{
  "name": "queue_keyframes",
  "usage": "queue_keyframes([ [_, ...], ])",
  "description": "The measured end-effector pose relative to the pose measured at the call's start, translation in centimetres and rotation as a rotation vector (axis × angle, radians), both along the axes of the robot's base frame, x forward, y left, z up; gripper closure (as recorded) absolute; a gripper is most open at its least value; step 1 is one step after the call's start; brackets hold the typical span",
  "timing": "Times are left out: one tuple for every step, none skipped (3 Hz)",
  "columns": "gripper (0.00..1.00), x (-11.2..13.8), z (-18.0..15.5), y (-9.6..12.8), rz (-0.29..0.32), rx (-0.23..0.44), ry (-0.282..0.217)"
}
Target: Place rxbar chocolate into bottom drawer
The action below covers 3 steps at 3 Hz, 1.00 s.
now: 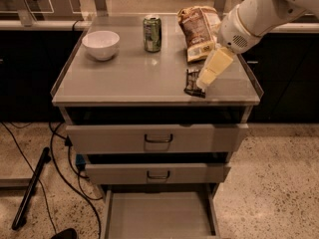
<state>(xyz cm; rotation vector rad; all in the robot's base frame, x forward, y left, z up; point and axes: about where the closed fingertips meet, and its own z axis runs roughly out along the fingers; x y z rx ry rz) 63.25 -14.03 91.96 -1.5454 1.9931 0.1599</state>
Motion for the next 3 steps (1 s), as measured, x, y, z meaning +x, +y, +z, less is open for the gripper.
queue_keyframes([
  [0.00,1.6,-3.3,1.1,0.014,-0.014,0.055],
  [0.00,1.6,-3.3,1.1,0.014,-0.014,0.056],
  [0.00,2.0,-4.4,0.7,-0.002,-0.008,0.078],
])
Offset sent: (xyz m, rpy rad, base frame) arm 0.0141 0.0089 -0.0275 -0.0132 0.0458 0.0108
